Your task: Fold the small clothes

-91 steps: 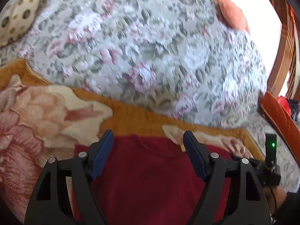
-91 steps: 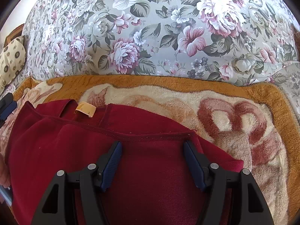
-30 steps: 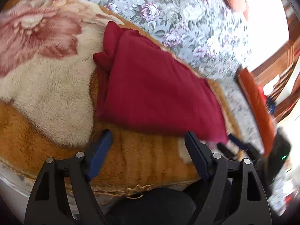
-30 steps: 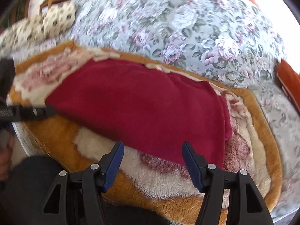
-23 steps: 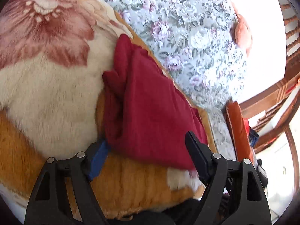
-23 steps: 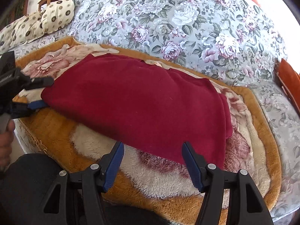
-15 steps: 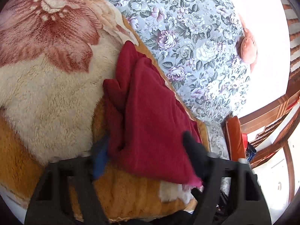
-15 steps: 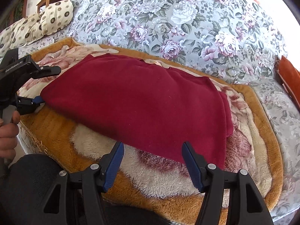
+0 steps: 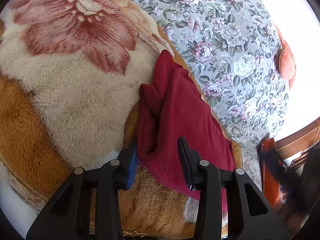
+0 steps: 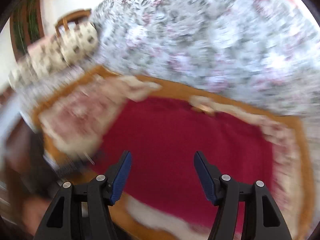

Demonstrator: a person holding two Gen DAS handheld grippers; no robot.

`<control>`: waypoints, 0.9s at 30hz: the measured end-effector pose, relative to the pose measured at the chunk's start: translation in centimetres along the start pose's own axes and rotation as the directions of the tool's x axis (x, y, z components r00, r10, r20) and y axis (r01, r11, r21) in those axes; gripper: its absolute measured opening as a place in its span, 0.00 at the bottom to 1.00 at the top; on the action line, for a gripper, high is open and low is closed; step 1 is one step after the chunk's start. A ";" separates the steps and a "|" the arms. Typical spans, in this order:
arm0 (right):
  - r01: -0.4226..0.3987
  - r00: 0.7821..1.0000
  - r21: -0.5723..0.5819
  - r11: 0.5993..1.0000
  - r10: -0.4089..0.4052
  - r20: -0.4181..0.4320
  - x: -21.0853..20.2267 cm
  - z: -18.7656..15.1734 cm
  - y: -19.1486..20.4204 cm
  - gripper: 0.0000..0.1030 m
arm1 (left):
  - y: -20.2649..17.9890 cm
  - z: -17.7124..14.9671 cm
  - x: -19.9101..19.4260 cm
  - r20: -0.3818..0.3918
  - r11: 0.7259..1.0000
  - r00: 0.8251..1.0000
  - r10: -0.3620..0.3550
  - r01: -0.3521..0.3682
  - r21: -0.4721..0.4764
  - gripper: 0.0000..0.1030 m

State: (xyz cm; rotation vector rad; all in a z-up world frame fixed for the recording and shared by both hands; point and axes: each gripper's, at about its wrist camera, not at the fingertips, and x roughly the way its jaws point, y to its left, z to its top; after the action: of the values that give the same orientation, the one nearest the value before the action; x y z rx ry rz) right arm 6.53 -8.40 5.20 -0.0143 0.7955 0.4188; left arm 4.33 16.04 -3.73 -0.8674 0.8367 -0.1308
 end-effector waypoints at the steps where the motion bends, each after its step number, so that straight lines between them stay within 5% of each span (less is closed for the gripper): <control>1: -0.086 0.996 0.052 0.995 0.088 -0.029 1.5 2.3 0.5 0.60 | -0.2 0.0 0.0 0.000 1.000 1.000 0.005 -0.005 0.011 0.36; 3: -0.185 0.977 0.116 0.976 0.195 -0.087 4.8 5.6 1.2 0.60 | -0.6 0.0 0.0 0.002 0.999 1.000 0.009 -0.010 0.042 0.36; 5: -0.221 0.959 0.169 0.961 0.245 -0.139 8.6 8.6 1.6 0.60 | -0.9 -0.1 0.0 0.015 0.997 0.999 0.032 -0.033 0.070 0.15; 6: -0.239 0.945 0.202 0.950 0.276 -0.178 10.5 9.6 1.7 0.60 | -1.0 -0.2 0.0 0.019 0.996 0.999 0.042 -0.043 0.078 0.15; 10: -0.210 0.896 0.317 0.925 0.312 -0.316 17.6 12.2 2.5 0.60 | -1.5 -0.5 -0.4 0.048 0.990 0.998 0.044 -0.050 0.129 0.13; 15: -0.168 0.844 0.319 0.933 0.304 -0.443 21.8 13.1 3.6 0.60 | -1.5 -0.4 -0.2 0.030 0.990 0.999 0.020 -0.024 0.140 0.13; 20: -0.033 0.824 0.142 0.989 0.107 -0.556 24.8 13.6 6.2 0.60 | -1.3 -0.4 -0.6 0.033 0.990 0.999 0.004 -0.009 0.141 0.13; 27: 0.047 0.796 -0.056 0.997 -0.071 -0.601 26.7 13.2 9.2 0.69 | -4.3 -1.6 -1.8 0.093 0.954 0.996 -0.011 -0.017 0.298 0.12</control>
State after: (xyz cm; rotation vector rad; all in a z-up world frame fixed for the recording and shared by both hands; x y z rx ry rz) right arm 28.86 11.90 -2.70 -0.2196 1.4197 0.3711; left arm 2.94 12.94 -0.15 -0.5826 0.7080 -0.2068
